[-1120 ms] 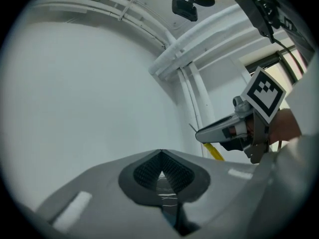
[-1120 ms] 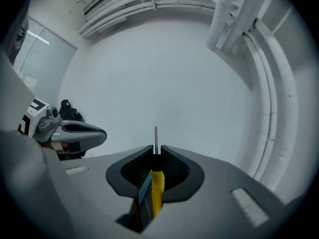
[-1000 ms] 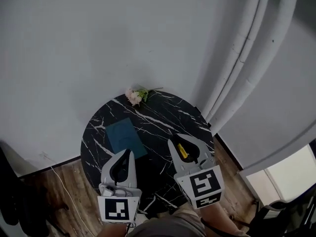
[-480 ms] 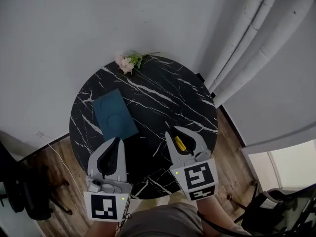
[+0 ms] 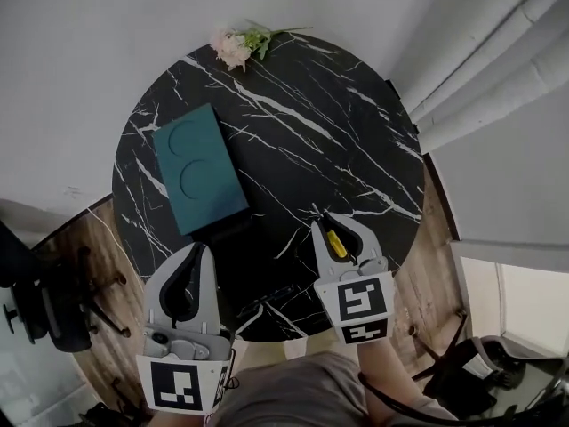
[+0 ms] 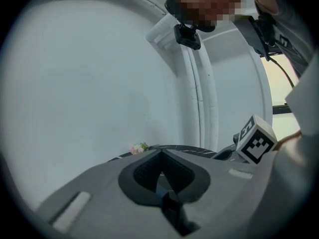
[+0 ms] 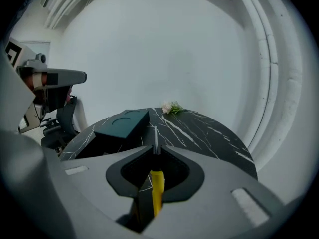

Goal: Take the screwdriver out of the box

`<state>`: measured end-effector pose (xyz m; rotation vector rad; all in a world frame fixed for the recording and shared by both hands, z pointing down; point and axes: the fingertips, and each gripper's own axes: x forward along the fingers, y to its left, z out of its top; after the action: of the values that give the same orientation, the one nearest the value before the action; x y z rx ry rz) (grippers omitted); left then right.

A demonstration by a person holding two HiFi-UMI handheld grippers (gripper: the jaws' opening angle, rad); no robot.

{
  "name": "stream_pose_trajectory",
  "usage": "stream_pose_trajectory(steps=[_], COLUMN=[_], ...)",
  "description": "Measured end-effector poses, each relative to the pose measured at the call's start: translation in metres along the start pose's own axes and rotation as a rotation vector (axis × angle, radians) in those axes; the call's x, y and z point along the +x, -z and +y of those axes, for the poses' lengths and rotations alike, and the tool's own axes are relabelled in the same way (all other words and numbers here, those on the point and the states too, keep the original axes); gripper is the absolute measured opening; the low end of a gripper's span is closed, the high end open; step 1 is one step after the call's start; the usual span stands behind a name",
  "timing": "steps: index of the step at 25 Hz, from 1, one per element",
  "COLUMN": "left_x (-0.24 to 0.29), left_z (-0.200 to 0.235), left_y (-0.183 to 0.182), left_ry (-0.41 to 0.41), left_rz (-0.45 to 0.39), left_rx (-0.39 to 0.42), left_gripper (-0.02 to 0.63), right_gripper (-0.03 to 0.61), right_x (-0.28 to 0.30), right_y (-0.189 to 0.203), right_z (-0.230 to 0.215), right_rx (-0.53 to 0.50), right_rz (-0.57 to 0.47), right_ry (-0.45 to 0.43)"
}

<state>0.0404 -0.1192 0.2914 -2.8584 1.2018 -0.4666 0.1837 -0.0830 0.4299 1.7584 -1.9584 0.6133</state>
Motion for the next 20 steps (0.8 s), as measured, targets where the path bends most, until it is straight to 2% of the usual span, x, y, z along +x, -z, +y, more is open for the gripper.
stream_pose_trajectory(steps=[10,20], left_x=[0.007,0.004], left_z=[0.006,0.018], left_y=[0.032,0.041], left_ry=[-0.054,-0.090], left_rz=[0.090,0.117], left_rx=[-0.031,-0.038], left_gripper=[0.000,0.001], right_gripper=[0.074,0.078], right_x=[0.044,0.064], right_y=[0.043,0.055], right_z=[-0.003,0.005], right_rx=[0.031,0.012], right_rz=[0.107,0.158], right_ry=[-0.053,-0.076])
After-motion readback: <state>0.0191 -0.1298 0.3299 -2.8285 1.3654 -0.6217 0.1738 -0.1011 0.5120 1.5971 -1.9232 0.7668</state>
